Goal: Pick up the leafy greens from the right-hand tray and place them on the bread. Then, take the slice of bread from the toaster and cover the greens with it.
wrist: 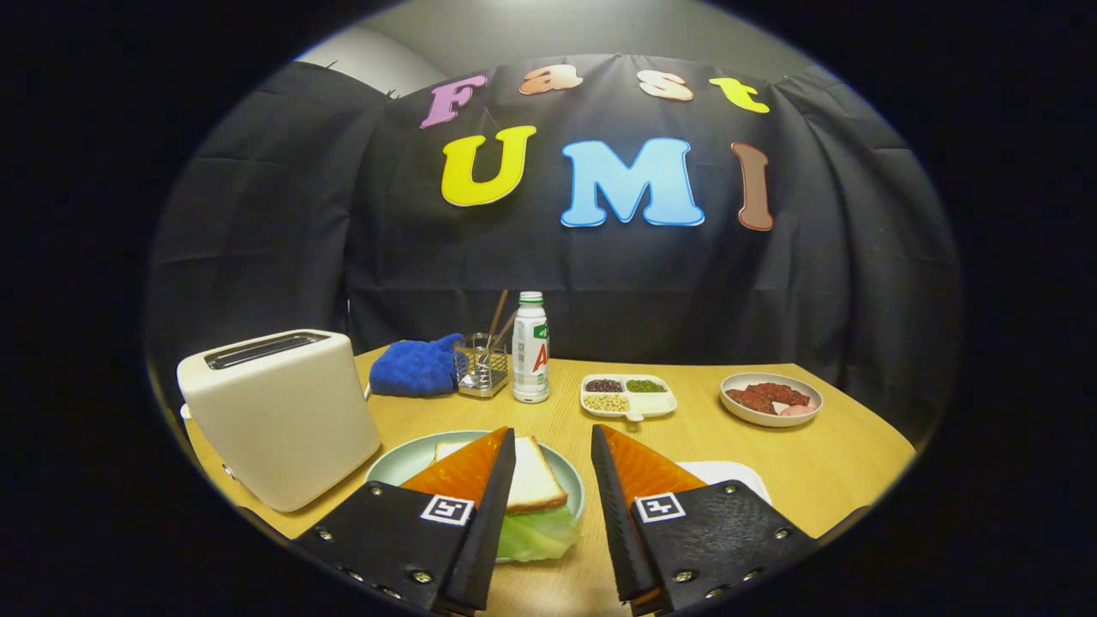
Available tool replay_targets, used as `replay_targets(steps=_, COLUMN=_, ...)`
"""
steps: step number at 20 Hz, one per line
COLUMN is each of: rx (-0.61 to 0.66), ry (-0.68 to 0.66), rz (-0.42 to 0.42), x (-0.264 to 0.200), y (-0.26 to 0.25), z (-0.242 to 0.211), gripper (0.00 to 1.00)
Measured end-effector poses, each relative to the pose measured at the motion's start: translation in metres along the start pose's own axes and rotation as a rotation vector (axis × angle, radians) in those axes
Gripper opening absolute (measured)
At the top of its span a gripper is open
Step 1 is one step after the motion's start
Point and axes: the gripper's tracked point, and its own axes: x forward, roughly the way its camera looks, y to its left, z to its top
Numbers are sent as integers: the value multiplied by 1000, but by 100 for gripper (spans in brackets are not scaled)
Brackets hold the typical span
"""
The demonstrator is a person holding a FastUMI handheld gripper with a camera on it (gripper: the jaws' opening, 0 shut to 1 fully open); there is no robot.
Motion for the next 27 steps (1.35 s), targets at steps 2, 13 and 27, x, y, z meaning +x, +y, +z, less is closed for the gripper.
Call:
replay_targets(steps=2, rx=-15, ry=-38, rz=-28, x=-11, y=-19, z=12, gripper=54)
replay_targets(steps=13, rx=-15, ry=-164, rz=-62, x=-46, y=-110, z=49, gripper=54)
replay_targets(steps=27, rx=-50, ry=-174, rz=-78, x=-49, y=-222, z=26, gripper=54)
